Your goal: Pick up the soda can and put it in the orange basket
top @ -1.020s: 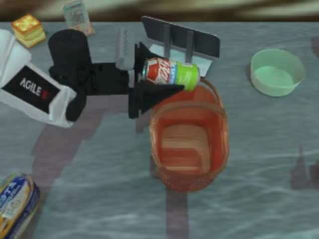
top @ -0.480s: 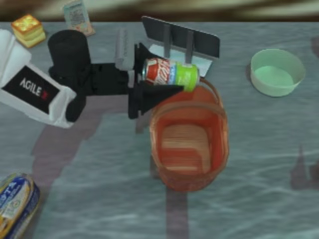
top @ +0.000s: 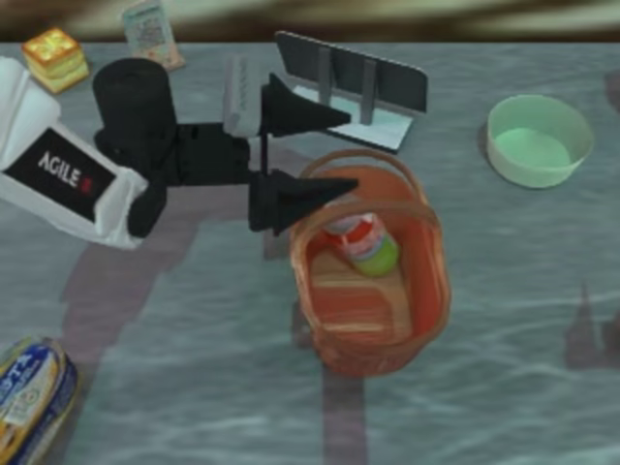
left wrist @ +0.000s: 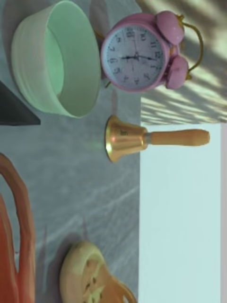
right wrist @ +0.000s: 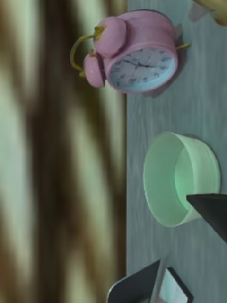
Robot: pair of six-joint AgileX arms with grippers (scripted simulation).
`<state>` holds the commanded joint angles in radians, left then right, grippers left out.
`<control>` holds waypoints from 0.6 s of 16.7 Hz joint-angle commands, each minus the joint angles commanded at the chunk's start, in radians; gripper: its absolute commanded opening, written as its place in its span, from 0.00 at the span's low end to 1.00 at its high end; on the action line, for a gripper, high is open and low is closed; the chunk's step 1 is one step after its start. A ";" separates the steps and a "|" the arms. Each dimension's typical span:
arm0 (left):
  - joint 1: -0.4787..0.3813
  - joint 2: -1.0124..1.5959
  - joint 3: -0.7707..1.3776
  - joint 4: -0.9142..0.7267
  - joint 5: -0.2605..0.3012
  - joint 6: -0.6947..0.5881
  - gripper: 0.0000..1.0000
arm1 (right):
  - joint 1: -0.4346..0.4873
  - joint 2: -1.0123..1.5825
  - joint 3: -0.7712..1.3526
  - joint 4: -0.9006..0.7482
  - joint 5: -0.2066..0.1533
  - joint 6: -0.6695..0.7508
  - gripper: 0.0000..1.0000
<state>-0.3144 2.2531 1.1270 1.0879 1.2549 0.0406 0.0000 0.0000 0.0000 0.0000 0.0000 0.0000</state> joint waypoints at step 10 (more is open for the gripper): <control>0.012 -0.057 -0.031 -0.040 -0.045 -0.020 1.00 | 0.028 0.062 0.062 -0.055 -0.002 -0.037 1.00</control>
<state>-0.3025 2.1962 1.0957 1.0483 1.2097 0.0209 0.0277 0.0616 0.0617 -0.0552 -0.0020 -0.0367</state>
